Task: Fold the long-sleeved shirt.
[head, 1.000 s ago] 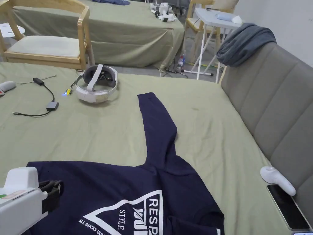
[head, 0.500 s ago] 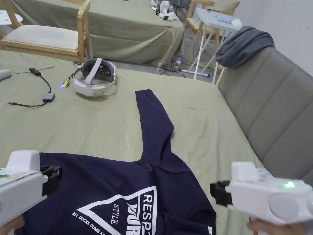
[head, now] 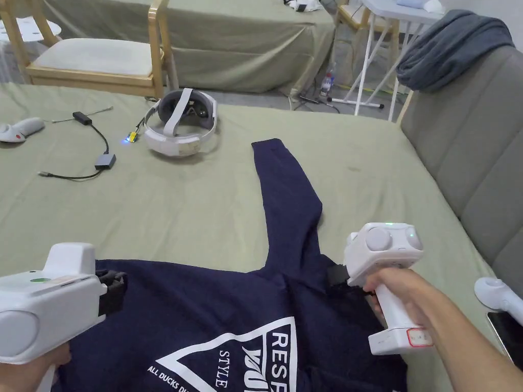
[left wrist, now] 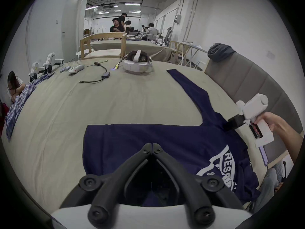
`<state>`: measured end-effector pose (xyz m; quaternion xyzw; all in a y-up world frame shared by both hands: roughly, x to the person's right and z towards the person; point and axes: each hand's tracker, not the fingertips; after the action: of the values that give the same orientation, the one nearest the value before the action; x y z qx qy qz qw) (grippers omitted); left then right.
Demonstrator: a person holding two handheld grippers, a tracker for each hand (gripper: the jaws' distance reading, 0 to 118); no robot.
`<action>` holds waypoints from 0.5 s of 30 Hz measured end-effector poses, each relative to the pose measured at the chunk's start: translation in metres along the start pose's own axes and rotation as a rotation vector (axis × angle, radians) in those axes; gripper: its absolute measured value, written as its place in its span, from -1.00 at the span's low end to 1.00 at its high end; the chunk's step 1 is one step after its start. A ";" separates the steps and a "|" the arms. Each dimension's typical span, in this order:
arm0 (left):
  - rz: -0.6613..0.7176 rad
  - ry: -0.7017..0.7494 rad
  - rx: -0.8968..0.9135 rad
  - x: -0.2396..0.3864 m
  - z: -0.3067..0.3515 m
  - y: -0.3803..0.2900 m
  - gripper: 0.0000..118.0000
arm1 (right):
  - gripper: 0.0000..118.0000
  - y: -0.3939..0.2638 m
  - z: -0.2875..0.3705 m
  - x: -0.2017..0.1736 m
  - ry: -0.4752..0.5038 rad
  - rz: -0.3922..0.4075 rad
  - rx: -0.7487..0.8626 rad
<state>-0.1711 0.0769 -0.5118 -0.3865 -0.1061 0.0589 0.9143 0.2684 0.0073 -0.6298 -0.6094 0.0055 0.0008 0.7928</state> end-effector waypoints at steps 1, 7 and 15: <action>0.006 0.016 -0.009 -0.003 -0.004 0.003 -0.94 | -0.03 0.002 0.005 -0.001 -0.007 -0.002 -0.002; 0.034 0.045 -0.048 -0.026 -0.036 0.027 -0.07 | -0.82 -0.002 0.009 -0.008 0.028 0.057 -0.017; -0.061 0.177 -0.133 -0.068 -0.081 0.068 0.76 | -0.82 -0.005 0.009 -0.005 0.039 0.021 -0.016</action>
<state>-0.2194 0.0555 -0.6258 -0.4464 -0.0401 -0.0104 0.8939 0.2639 0.0151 -0.6227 -0.6155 0.0274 -0.0027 0.7876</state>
